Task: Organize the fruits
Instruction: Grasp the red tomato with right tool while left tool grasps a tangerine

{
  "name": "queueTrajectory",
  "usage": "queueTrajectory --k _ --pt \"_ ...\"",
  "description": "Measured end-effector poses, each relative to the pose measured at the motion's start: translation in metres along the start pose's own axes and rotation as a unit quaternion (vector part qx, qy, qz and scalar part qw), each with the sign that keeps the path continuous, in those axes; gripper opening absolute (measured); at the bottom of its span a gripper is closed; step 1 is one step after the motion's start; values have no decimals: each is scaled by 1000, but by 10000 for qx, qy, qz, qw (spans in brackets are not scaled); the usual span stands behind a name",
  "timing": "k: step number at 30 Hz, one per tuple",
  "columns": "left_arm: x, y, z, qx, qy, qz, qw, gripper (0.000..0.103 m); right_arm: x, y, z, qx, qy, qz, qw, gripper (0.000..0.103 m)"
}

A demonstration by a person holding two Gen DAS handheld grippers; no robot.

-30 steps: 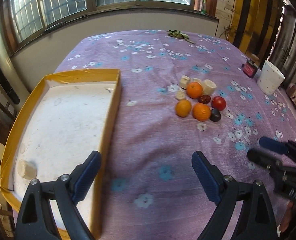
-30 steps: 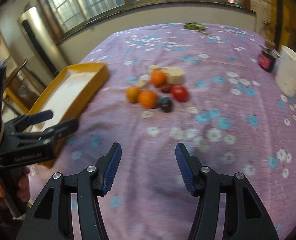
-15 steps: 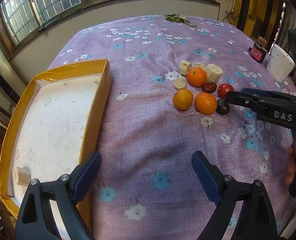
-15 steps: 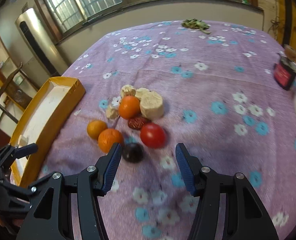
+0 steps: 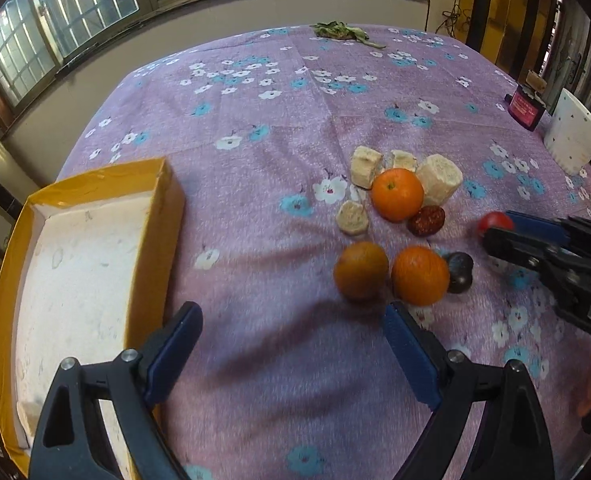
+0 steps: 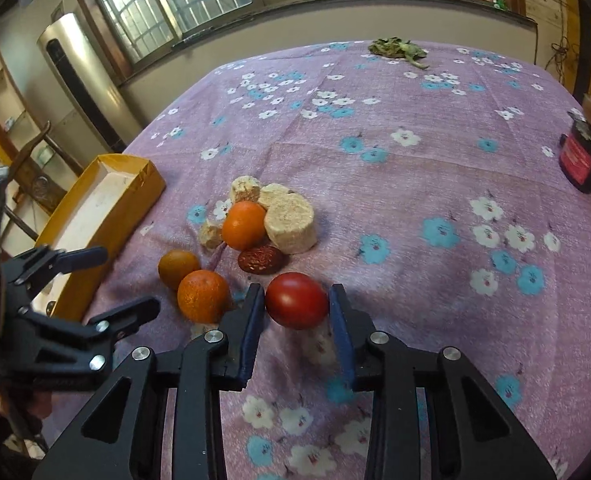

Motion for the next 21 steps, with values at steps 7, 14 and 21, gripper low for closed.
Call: queueTrajectory --k 7,14,21 --pt "-8 -12 -18 33 292 44 9996 83 -13 7 9 -40 -53 -290 9996 32" --pt "-18 -12 -17 -85 815 184 9965 31 -8 13 8 12 45 -292 9996 32" --pt "-18 5 -2 -28 1137 282 9931 31 -1 23 23 -40 223 -307 9993 32"
Point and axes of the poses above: each gripper's, at about its wrist camera, not at the fingertips, and z roughly against the way its jaws point, x to its left, y to its underside, the point moved 9 cm from there along -z, roughly the way its jaws point, and after that the axes turned 1 degree about -x, right-handed, at the moved point
